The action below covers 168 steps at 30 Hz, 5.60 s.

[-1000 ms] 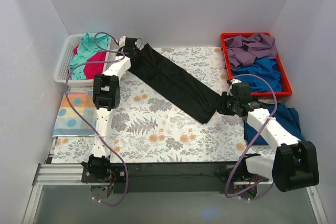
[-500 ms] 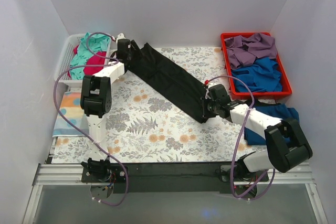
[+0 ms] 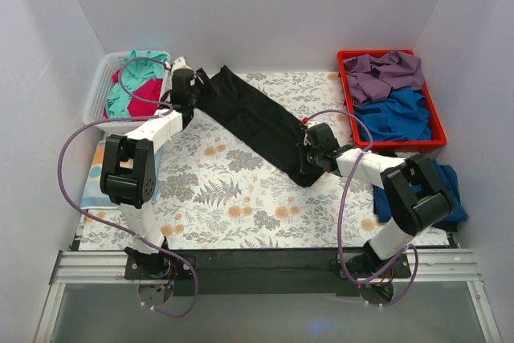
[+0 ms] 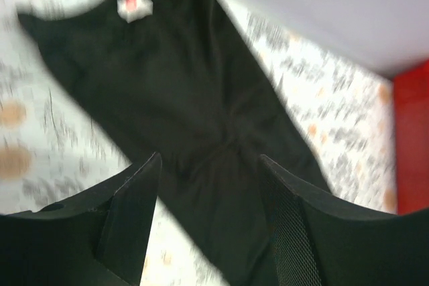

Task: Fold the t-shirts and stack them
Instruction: Rotate the tshirt 90 degrees, then grab the bottom of the folded rectangular tshirt with both arms, then fold the folded rectangular tshirt in 1/3 of the way

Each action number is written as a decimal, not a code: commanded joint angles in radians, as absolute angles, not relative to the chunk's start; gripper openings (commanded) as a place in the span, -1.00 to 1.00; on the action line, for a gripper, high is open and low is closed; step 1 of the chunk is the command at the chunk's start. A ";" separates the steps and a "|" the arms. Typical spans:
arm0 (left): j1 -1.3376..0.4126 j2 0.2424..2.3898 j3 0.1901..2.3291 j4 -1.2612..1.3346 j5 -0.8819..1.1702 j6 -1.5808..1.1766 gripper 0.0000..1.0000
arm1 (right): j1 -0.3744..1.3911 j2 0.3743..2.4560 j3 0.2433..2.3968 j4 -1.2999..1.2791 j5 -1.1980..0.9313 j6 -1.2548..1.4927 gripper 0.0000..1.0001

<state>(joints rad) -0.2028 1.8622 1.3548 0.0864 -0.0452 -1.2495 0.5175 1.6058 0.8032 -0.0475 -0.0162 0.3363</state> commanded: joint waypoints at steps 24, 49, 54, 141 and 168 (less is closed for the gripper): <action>-0.399 1.554 1.066 -0.161 -0.249 -1.264 0.35 | 1.364 1.838 1.066 -0.158 0.323 0.675 -0.49; -0.525 0.950 0.652 -0.423 -0.201 -1.472 0.36 | 1.378 1.118 0.687 -0.408 0.798 0.707 0.47; -0.653 0.864 0.588 -0.560 -0.234 -1.617 0.25 | 1.330 1.097 0.654 -0.407 0.738 0.745 0.22; -1.273 0.831 0.449 -0.744 -0.586 -2.444 -1.00 | 1.275 1.126 0.541 -0.090 0.376 0.747 -0.97; -0.959 1.150 0.775 -0.527 -0.959 -1.982 -1.00 | 0.963 1.403 0.934 0.032 0.367 0.302 -0.97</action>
